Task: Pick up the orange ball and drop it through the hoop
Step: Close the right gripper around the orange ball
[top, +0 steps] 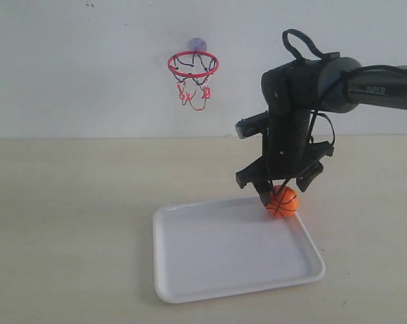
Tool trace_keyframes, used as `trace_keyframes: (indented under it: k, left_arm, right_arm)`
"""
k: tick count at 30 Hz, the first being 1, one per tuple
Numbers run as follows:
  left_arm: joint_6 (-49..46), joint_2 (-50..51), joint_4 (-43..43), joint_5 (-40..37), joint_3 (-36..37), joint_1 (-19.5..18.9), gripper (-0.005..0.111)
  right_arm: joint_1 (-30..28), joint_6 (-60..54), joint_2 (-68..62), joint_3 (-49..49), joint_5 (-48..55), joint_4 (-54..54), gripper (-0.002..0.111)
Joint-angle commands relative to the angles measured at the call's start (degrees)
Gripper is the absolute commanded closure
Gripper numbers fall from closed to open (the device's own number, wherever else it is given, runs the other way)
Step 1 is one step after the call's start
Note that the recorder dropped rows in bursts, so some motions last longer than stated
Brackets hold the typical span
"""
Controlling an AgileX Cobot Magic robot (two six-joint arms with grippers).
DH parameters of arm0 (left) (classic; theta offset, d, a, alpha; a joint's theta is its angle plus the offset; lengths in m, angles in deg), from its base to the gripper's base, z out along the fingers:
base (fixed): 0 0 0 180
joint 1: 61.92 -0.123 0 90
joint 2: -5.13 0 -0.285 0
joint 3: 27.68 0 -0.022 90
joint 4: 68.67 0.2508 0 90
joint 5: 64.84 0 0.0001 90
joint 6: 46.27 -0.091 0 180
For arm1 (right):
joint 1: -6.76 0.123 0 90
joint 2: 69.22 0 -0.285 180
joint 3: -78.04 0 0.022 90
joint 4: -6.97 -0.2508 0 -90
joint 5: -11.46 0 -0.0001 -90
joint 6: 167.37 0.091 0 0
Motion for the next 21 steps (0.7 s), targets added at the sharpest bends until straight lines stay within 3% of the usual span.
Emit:
trace_keyframes:
  k: [1, 7, 21]
  left_arm:
    - [0.3, -0.1, -0.7, 0.4, 0.2, -0.2, 0.103]
    - [0.3, -0.1, -0.7, 0.4, 0.2, -0.2, 0.103]
    - [0.3, -0.1, -0.7, 0.4, 0.2, -0.2, 0.103]
  right_arm:
    - [-0.1, 0.5, -0.1, -0.2, -0.5, -0.5, 0.038]
    - [-0.1, 0.0, -0.1, -0.2, -0.9, -1.8, 0.041]
    - [-0.1, 0.6, -0.1, -0.2, 0.4, -1.8, 0.090]
